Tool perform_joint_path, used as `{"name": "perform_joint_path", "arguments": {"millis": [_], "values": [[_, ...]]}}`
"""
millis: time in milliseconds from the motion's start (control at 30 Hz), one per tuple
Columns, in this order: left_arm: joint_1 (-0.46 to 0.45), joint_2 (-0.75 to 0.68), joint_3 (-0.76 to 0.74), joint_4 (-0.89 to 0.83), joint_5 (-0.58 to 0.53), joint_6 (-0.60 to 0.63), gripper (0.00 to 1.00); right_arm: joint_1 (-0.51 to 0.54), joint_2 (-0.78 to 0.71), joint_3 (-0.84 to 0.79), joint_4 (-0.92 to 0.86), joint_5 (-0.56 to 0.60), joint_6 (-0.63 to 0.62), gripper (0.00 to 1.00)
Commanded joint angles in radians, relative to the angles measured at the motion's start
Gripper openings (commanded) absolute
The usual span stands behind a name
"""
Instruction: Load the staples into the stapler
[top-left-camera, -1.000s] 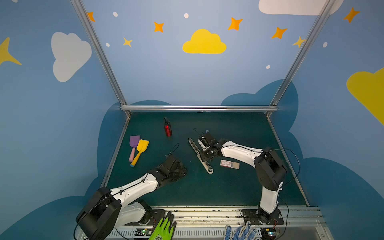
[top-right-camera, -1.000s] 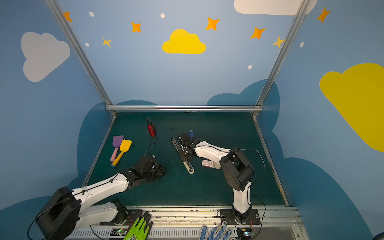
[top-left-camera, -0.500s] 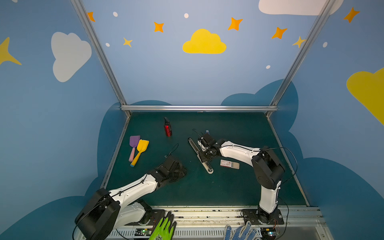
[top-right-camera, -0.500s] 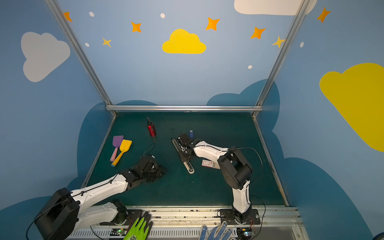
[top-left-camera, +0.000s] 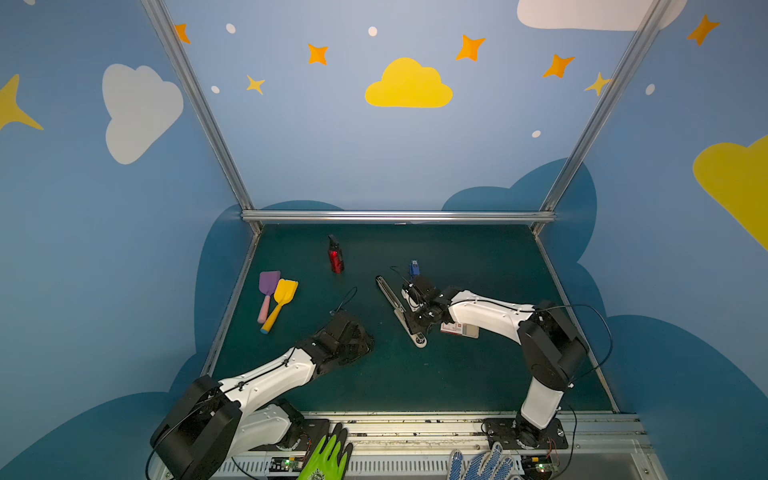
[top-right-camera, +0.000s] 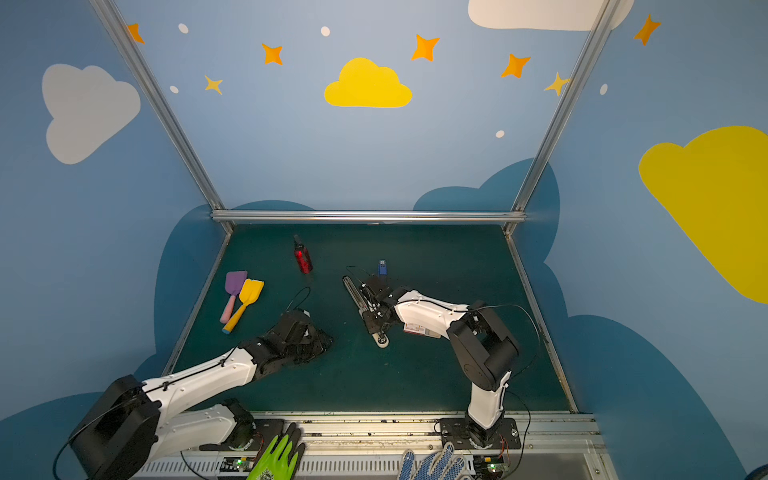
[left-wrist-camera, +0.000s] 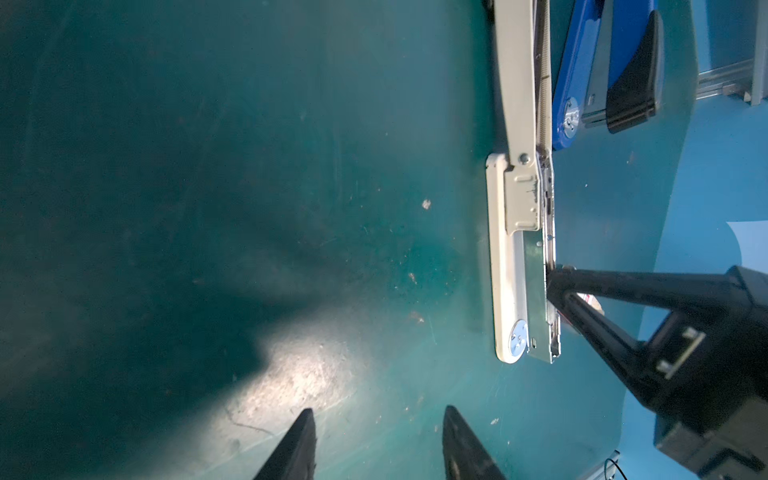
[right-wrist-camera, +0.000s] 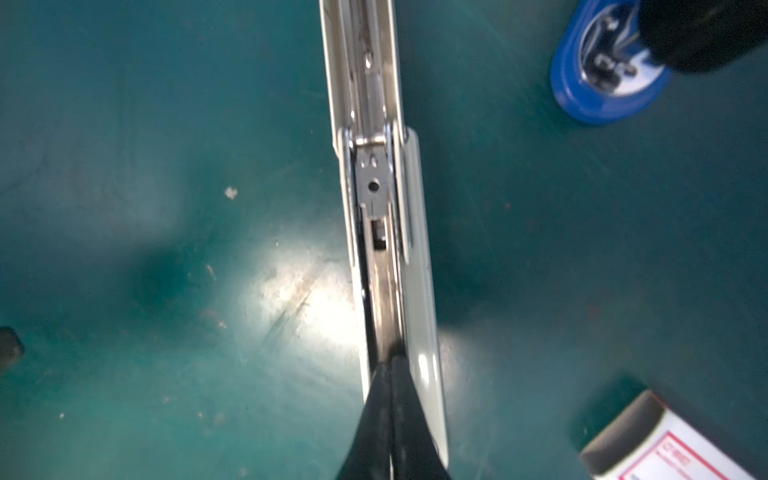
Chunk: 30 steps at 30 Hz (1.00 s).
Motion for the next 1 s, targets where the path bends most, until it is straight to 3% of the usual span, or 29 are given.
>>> {"name": "perform_joint_path", "arguments": {"millis": [0, 167, 400, 667, 833, 967], "values": [[0.004, 0.006, -0.001, 0.007, -0.007, -0.001, 0.50, 0.003, -0.045, -0.009, -0.049, 0.032, 0.009, 0.12], [0.002, 0.027, 0.028, 0.003, -0.001, 0.011, 0.50, 0.003, -0.129, -0.017, -0.048, 0.053, 0.009, 0.25], [0.003, 0.067, 0.091, -0.020, 0.007, 0.046, 0.50, 0.005, -0.358, -0.253, 0.133, -0.012, -0.002, 0.60], [0.002, 0.143, 0.156, -0.009, 0.037, 0.081, 0.50, 0.017, -0.647, -0.718, 0.653, -0.006, -0.062, 0.59], [0.002, 0.176, 0.178, 0.006, 0.050, 0.090, 0.50, 0.017, -0.695, -0.839, 0.804, -0.001, -0.079, 0.60], [0.002, 0.188, 0.190, 0.007, 0.056, 0.095, 0.50, 0.019, -0.649, -0.895, 0.920, 0.014, -0.084, 0.56]]}}
